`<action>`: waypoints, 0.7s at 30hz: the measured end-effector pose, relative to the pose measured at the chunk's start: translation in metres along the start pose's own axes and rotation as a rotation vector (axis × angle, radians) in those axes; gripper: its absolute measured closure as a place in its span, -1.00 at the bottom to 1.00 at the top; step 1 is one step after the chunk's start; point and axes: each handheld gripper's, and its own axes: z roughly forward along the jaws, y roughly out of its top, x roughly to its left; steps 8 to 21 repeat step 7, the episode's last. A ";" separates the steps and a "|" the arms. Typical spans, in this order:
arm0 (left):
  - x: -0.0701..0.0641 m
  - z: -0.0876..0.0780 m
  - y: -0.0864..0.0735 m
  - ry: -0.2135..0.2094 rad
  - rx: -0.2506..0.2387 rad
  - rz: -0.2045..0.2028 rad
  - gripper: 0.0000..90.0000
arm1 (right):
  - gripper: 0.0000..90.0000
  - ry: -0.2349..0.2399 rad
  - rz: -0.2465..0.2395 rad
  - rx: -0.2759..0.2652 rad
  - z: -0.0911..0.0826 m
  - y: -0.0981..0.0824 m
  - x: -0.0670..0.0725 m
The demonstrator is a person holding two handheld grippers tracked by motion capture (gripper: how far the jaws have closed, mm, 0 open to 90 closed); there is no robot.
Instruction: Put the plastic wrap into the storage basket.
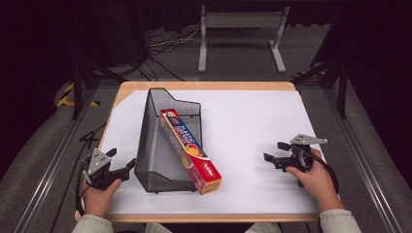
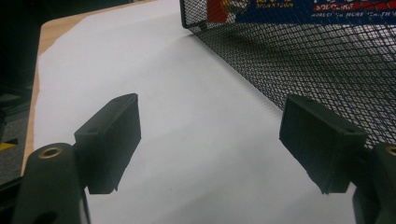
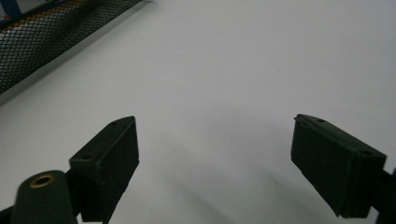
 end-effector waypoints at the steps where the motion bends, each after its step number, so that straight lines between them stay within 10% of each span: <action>1: 0.000 0.000 0.000 -0.005 0.005 0.000 -0.53 | -0.65 -0.004 0.000 0.002 0.001 -0.001 -0.001; 21: 0.001 0.002 0.000 -0.017 0.022 0.000 -0.54 | -0.65 -0.011 0.004 -0.008 0.000 -0.001 0.000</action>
